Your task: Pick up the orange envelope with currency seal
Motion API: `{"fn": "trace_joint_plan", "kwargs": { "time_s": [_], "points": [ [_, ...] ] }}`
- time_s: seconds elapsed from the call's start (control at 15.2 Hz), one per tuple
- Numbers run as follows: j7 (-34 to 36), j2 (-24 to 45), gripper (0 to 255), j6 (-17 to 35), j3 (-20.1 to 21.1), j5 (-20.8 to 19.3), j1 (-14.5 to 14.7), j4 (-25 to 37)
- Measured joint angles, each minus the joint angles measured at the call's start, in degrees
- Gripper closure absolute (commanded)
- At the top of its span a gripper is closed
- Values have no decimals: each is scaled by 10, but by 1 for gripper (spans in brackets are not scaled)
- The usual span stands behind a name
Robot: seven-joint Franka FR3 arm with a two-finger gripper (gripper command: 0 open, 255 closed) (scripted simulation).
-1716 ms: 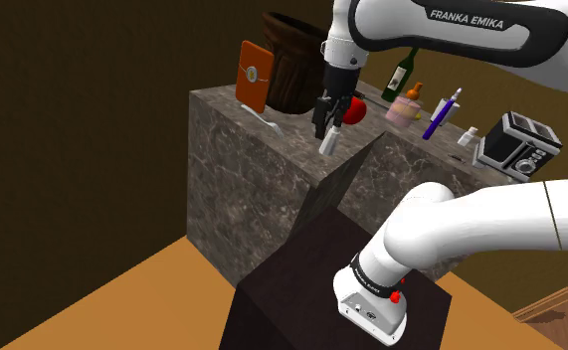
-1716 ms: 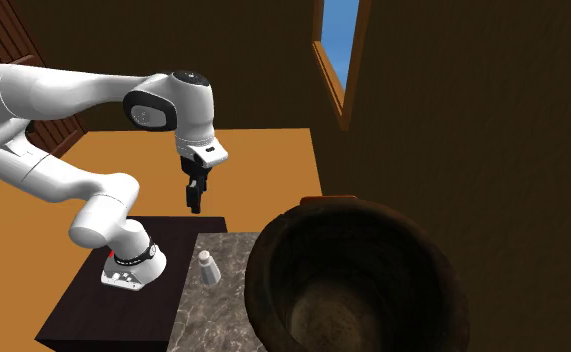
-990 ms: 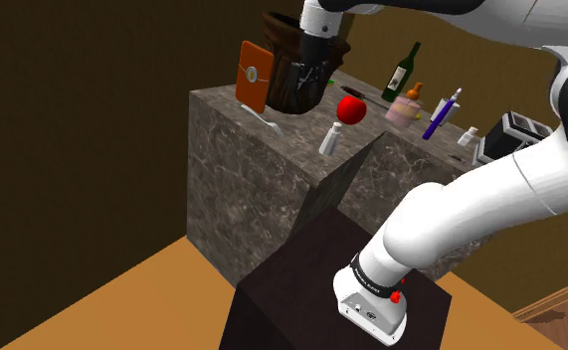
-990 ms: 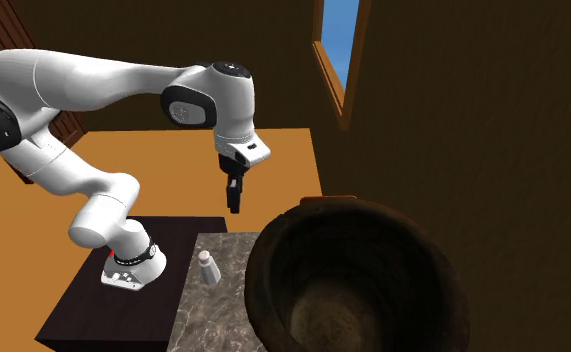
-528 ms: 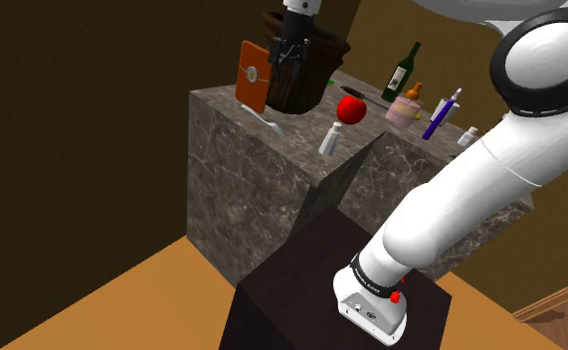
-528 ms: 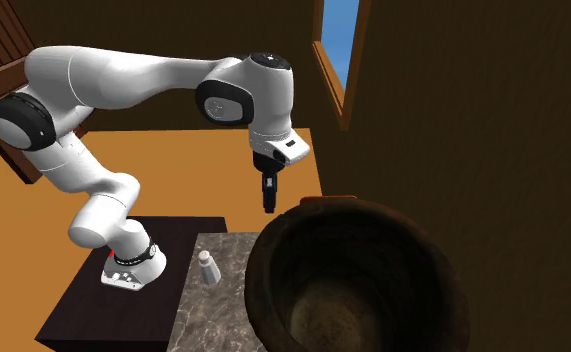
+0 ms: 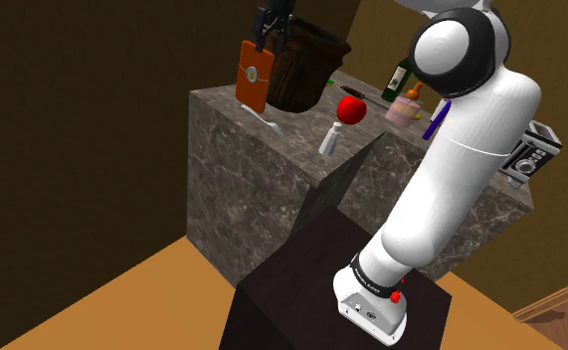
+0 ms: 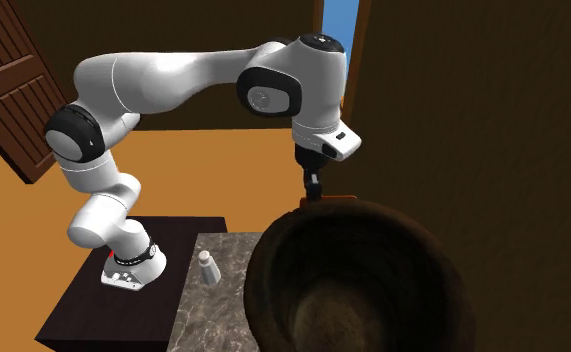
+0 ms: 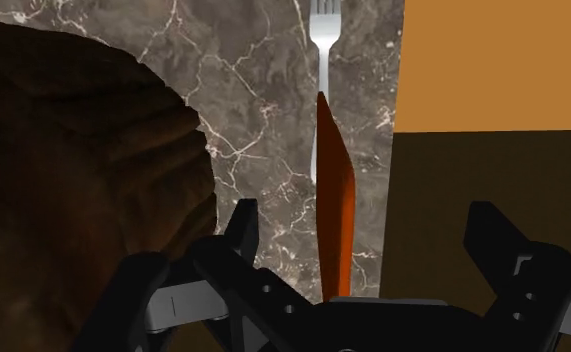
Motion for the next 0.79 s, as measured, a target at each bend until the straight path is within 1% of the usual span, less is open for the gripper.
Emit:
{"fn": "trace_joint_plan", "kwargs": {
  "time_s": [0.07,0.2,0.59,0.66,0.79],
  "points": [
    [-1,13,0,-5,0,4,-1,19],
    [-2,18,0,1,1,7,-1,22],
    [-3,6,0,49,4,6,1,-36],
    [-3,5,255,53,4,6,1,-41],
    [-3,4,255,56,6,6,2,-41]
  ]
}}
